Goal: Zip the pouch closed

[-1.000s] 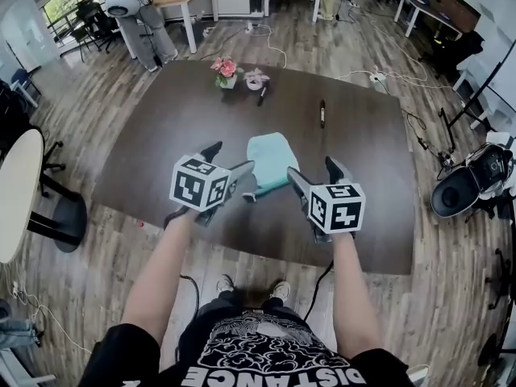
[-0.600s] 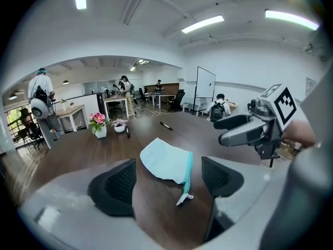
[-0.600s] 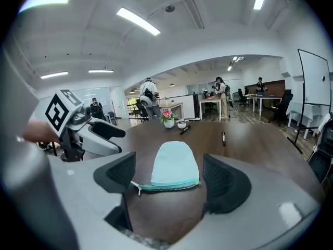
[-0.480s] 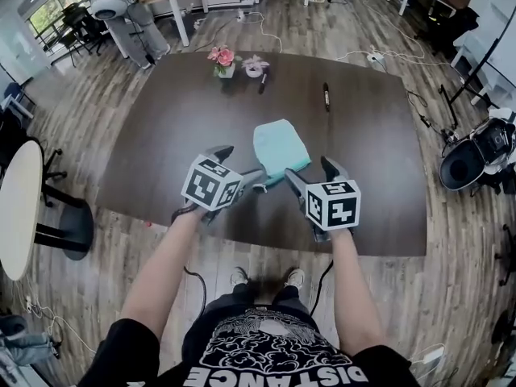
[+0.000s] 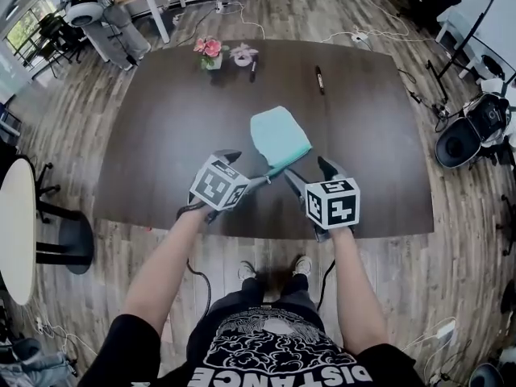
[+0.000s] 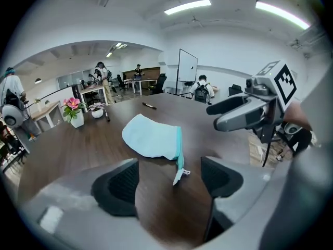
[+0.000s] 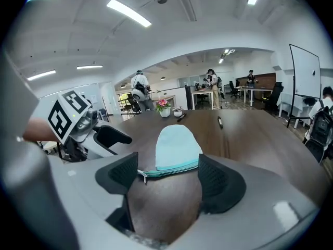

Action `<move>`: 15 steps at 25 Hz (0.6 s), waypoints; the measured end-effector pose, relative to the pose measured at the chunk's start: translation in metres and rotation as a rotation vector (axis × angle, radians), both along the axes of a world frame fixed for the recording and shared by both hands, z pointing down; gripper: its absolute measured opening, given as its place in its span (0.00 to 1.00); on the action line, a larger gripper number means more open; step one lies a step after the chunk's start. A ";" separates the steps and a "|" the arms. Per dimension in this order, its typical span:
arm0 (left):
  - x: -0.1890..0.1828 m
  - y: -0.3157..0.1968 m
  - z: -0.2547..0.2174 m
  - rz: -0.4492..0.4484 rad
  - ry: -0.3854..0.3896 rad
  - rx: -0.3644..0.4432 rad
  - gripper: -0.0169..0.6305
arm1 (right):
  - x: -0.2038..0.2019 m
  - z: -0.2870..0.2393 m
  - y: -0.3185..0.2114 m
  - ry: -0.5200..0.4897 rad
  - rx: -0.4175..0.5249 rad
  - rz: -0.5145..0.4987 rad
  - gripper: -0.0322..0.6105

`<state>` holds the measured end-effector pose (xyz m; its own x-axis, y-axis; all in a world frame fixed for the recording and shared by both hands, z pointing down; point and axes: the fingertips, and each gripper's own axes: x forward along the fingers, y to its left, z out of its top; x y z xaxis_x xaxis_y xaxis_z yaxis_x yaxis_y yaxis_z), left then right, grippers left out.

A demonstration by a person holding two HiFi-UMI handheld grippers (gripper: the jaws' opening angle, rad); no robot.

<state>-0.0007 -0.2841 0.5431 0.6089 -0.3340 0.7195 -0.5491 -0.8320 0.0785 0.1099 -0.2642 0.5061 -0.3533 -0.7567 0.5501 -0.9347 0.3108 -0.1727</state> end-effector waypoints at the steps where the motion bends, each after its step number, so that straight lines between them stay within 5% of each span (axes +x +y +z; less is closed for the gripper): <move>1: 0.001 0.001 0.004 0.013 -0.004 -0.006 0.63 | 0.000 0.002 0.001 0.000 -0.004 0.006 0.61; 15: 0.015 0.017 0.052 0.201 -0.069 -0.068 0.44 | 0.005 0.017 0.015 -0.011 -0.032 0.116 0.57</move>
